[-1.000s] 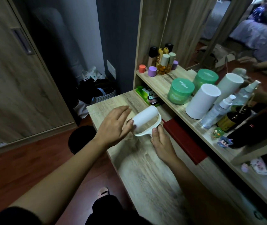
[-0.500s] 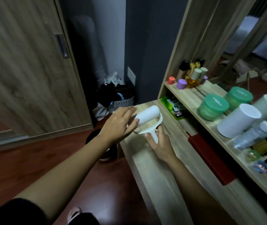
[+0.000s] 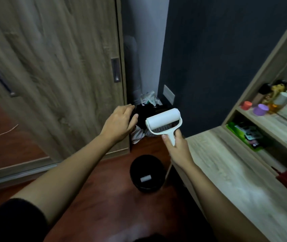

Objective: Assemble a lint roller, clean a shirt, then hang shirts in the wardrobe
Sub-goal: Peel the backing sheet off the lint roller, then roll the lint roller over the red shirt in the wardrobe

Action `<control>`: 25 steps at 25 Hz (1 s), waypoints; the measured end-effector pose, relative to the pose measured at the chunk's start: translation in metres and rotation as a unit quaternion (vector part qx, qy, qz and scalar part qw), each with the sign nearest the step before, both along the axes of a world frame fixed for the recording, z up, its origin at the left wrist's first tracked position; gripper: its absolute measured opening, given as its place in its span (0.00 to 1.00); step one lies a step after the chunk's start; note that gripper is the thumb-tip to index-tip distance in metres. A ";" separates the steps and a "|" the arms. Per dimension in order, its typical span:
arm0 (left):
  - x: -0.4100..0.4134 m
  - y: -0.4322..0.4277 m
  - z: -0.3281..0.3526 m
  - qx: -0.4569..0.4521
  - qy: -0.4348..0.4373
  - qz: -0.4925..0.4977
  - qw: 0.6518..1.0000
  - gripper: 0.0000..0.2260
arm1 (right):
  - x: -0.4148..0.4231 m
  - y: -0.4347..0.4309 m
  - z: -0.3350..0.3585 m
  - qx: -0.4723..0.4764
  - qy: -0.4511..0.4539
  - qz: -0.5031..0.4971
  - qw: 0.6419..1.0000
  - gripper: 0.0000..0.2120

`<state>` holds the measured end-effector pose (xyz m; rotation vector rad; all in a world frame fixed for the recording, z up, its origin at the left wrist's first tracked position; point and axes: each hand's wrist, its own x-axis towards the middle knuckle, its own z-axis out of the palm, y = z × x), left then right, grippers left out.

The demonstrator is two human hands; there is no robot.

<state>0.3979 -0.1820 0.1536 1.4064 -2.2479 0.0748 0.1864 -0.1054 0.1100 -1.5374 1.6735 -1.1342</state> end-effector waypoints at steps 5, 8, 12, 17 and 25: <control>0.048 -0.064 0.004 0.019 -0.082 0.000 0.996 0.24 | 0.035 -0.057 0.012 -0.006 0.007 0.002 1.000 0.12; 0.060 -0.119 0.000 0.010 -0.152 -0.009 0.988 0.24 | 0.049 -0.112 0.016 -0.019 0.005 0.013 1.000 0.11; 0.063 -0.219 -0.014 -0.014 -0.294 -0.061 0.954 0.22 | 0.058 -0.202 0.015 -0.026 -0.003 -0.008 1.000 0.14; 0.067 -0.325 -0.013 -0.049 -0.434 -0.104 0.893 0.19 | 0.059 -0.299 0.024 -0.023 -0.014 -0.039 0.999 0.14; 0.070 -0.412 -0.014 -0.110 -0.499 -0.132 0.849 0.20 | 0.064 -0.372 0.031 -0.037 -0.017 -0.038 0.998 0.15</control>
